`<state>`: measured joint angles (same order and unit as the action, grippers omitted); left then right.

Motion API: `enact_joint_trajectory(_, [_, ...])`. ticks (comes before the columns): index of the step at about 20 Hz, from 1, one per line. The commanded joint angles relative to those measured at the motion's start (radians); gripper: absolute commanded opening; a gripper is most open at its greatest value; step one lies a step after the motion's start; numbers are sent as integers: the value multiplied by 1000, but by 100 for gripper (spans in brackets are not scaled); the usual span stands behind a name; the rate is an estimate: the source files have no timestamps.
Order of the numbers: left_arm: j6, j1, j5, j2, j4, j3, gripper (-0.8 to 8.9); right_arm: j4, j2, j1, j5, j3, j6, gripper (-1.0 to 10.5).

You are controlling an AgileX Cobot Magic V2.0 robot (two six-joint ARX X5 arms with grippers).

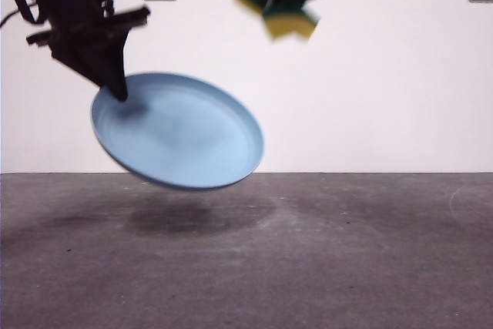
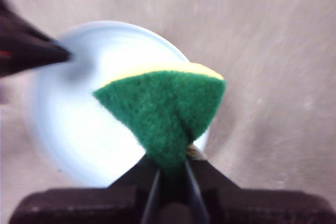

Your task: Pick up the plate,pick up the cloth,clean the plate with the cloth

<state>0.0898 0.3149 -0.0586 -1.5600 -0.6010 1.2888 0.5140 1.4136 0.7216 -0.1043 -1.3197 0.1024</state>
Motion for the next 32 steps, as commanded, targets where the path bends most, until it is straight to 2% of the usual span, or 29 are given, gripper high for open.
enact_joint_trajectory(1, [16,-23,-6,-84,8,-5,-7,58,-81,2,-2,6,12,-11])
enact_joint_trajectory(9, [-8,-48,-54,-316,1,-5,2,186,-302,1,-26,6,12,-11])
enact_joint_trajectory(10, [-9,-48,-78,-326,0,-5,45,195,-311,1,-49,6,11,-11])
enact_joint_trajectory(11, [-17,-48,-76,-330,2,-5,201,206,-317,1,-63,6,12,-11])
enact_joint_trajectory(12, [-31,-48,-59,-329,6,-5,415,220,-317,0,-61,6,11,-11])
enact_joint_trajectory(13, [-50,-48,-45,-329,10,-5,555,230,-317,0,-61,6,11,-11])
enact_joint_trajectory(14, [-70,-48,-47,-327,8,-5,571,242,-316,0,-61,6,12,-11])
enact_joint_trajectory(17, [-128,-48,-64,-298,6,-5,567,248,-308,0,-62,6,12,-12])
enact_joint_trajectory(20, [-166,-33,-160,-218,23,-5,561,254,-272,-9,-62,6,12,-12])
enact_joint_trajectory(22, [-196,-23,-159,-150,35,-5,561,259,-227,-33,-61,6,12,-12])
enact_joint_trajectory(28, [-199,-6,-157,76,37,-5,560,280,-31,-139,-50,6,12,-11])
enact_joint_trajectory(31, [-215,11,-156,195,64,-5,462,269,91,-197,-51,6,12,-12])
enact_joint_trajectory(32, [-218,19,-158,227,55,-5,462,266,135,-212,-50,6,12,-11])
